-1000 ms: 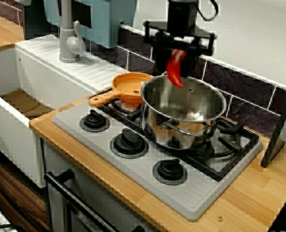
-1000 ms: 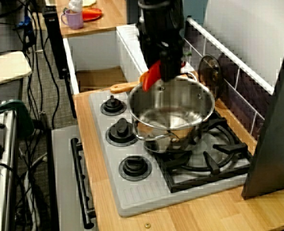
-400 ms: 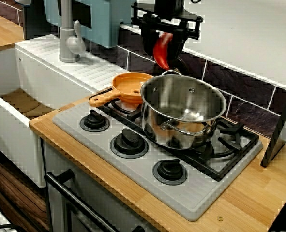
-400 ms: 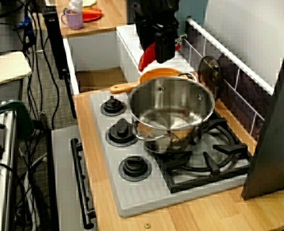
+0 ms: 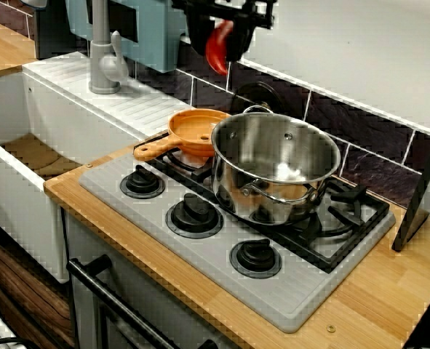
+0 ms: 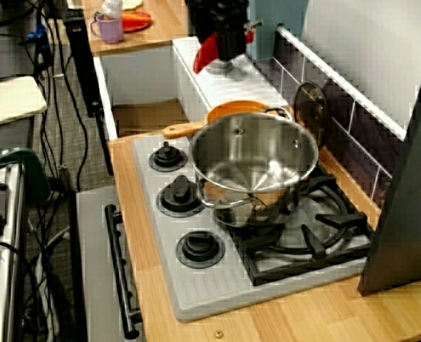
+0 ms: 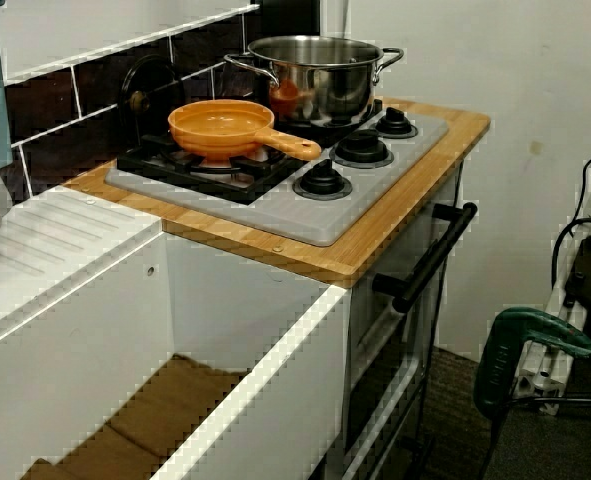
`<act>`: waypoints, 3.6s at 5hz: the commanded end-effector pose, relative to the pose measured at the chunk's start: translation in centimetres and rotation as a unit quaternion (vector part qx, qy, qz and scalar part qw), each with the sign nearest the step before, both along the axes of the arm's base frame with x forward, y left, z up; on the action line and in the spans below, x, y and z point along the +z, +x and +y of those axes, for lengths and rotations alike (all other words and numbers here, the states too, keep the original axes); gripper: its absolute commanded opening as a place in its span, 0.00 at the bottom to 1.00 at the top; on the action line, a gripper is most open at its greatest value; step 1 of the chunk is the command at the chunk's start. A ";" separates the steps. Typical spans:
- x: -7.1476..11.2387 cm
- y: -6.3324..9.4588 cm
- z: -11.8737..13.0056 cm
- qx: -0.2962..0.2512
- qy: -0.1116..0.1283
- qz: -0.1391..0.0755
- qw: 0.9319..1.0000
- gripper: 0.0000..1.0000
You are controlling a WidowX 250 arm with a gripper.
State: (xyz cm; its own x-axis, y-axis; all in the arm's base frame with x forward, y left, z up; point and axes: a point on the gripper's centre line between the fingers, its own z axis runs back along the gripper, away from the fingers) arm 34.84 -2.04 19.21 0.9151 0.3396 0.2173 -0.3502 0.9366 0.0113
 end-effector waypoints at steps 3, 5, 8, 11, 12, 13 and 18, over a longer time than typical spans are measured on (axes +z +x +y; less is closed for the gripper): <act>1.3 -1.8 4.3 -0.041 0.025 -0.038 0.998 0.00; -0.5 0.2 5.6 -0.050 0.038 -0.030 0.998 0.00; -3.1 2.4 5.2 -0.063 0.036 -0.025 0.997 0.00; -5.5 4.1 4.1 -0.062 0.036 -0.018 0.997 0.00; -6.2 4.1 3.4 -0.068 0.040 -0.015 0.997 0.00; -6.5 3.8 3.3 -0.069 0.042 -0.012 0.997 0.00; -6.8 2.8 3.6 -0.070 0.040 -0.003 0.997 1.00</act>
